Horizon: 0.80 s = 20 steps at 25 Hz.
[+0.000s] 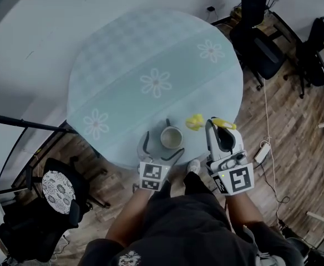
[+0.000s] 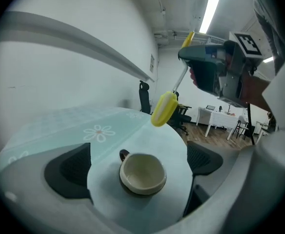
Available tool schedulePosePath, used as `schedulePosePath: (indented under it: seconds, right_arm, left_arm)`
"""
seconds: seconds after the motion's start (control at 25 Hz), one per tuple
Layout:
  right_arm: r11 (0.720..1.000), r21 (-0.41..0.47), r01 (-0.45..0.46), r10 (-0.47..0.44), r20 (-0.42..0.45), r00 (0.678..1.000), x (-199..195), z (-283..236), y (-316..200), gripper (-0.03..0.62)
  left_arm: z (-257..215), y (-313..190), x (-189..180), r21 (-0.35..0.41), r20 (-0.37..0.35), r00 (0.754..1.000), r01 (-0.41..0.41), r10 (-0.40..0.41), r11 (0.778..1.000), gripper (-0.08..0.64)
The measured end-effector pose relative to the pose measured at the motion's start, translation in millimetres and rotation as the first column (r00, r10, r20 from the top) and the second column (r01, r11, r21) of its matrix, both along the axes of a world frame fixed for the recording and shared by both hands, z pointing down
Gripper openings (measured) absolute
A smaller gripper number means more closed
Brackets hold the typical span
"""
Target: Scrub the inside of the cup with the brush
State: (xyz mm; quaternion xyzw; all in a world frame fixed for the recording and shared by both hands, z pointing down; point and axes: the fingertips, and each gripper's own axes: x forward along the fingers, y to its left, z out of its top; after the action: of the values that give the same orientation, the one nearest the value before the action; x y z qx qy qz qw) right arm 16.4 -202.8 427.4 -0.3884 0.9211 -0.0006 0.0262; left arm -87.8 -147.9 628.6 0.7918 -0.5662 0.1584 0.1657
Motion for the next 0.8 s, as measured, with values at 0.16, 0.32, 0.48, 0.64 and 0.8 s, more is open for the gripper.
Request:
schedulePosePath:
  seconds: [0.16,0.32,0.48,0.64,0.8]
  right_arm:
    - [1.0,-0.01,0.02,-0.02,-0.011,1.0,0.6,16.9,-15.1,0.04]
    - [0.998,-0.047,0.03,-0.031,-0.014,0.999,7.5,39.4,-24.9,0.04]
    - [0.996,-0.073,0.053,-0.054,-0.015,0.998,10.3,57.2,-29.6,0.04]
    - [0.993,-0.09,0.07,-0.072,-0.015,0.997,13.7,72.8,-39.3,0.04]
    - [0.991,-0.103,0.083,-0.084,-0.007,0.996,17.6,79.8,-44.7,0.04]
  left_arm:
    - [34.4,-7.2,5.2,-0.066,0.013,1.0,0.001,0.0,0.998,0.601]
    - [62.9,-7.4,14.4,-0.123,0.029,1.0,0.003,0.001,0.992,0.601]
    - [85.6,-9.8,15.8,-0.158,0.054,0.998,0.021,-0.013,0.987,0.601]
    - [105.0,-21.9,15.5,-0.176,0.076,0.997,0.044,-0.031,0.983,0.6]
    - [119.9,-27.3,18.3,-0.197,0.096,0.995,0.045,-0.027,0.979,0.6]
